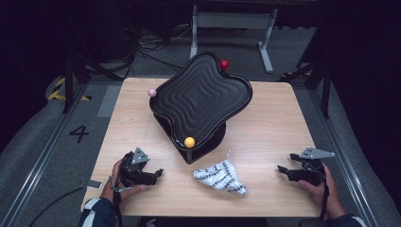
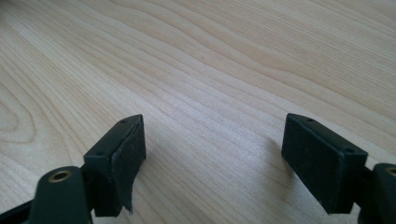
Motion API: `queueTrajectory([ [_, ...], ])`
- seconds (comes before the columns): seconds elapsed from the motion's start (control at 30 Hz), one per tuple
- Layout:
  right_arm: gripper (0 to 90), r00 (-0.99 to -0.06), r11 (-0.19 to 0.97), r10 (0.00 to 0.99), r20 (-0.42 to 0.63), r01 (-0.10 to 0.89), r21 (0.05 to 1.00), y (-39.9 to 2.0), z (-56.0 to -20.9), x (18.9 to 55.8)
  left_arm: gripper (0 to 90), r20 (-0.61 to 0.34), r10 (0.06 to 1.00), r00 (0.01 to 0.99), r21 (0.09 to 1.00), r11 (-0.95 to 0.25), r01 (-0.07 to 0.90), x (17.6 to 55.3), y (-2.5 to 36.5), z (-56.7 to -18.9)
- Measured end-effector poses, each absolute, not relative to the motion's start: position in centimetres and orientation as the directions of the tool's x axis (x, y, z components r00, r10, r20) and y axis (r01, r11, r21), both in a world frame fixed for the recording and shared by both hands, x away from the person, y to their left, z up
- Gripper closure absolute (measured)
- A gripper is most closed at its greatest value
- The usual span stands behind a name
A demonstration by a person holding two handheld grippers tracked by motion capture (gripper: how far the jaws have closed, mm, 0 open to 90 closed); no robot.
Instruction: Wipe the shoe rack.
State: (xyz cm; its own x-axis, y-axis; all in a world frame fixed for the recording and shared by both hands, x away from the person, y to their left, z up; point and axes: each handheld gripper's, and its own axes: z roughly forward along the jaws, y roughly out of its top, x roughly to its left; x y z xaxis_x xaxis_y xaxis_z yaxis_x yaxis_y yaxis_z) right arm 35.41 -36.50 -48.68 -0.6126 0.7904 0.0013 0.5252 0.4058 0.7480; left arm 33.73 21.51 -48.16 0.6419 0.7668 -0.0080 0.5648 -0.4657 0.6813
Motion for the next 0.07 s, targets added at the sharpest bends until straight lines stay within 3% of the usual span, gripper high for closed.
queueTrajectory([
  [0.07,22.0,-0.613,0.405,0.790,0.002,0.526,0.748,-36.50,-48.68,35.42,15.6,-0.008,0.767,0.641,0.680,-0.466,0.566,33.74,21.51,-48.16],
])
